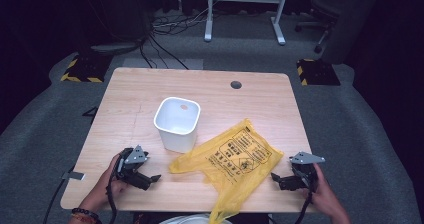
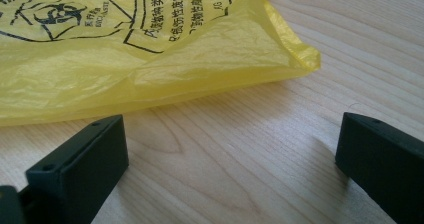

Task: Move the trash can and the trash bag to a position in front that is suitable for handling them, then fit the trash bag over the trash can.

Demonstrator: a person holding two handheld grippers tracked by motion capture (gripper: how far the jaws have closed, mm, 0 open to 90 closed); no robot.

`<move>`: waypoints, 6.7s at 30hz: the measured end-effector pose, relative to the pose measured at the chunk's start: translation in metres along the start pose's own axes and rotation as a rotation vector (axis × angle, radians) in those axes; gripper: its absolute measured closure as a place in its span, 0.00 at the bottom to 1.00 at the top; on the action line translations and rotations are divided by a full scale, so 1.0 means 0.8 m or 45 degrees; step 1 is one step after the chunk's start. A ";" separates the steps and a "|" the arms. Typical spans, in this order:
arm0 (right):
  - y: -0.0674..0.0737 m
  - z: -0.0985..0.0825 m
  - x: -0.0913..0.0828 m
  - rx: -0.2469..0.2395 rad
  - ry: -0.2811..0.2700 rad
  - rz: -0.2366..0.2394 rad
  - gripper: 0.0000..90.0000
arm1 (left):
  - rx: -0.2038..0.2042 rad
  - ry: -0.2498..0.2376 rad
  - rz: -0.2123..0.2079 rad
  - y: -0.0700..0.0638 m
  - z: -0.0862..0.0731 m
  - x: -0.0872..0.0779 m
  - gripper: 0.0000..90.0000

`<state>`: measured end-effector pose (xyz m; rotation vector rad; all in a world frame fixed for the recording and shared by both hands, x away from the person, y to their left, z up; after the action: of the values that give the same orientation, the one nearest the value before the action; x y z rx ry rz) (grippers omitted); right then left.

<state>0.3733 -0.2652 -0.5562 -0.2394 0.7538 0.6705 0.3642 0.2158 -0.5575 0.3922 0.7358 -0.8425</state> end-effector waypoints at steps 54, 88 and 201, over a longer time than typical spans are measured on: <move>0.080 0.057 0.049 -0.280 -0.034 0.294 0.39 | 0.000 0.001 0.013 -0.006 -0.015 -0.014 0.02; 0.008 0.052 0.022 -0.052 -0.096 -0.064 0.31 | 0.000 0.001 0.012 -0.006 -0.015 -0.014 0.02; 0.059 0.243 -0.027 -0.051 -0.723 0.061 1.00 | -0.030 -0.100 0.075 0.016 0.011 -0.030 0.19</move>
<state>0.4394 -0.1554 -0.4007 -0.0591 0.2023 0.7533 0.3673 0.2309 -0.5334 0.3564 0.6574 -0.7889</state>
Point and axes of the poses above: each handheld gripper's, and its own axes: x roughly forward along the jaws, z roughly out of its top, y roughly to its left, the point moved 7 cm from there along x, roughly forward along the jaws, and after that the axes turned 3 degrees about z, right-handed, at the moved point
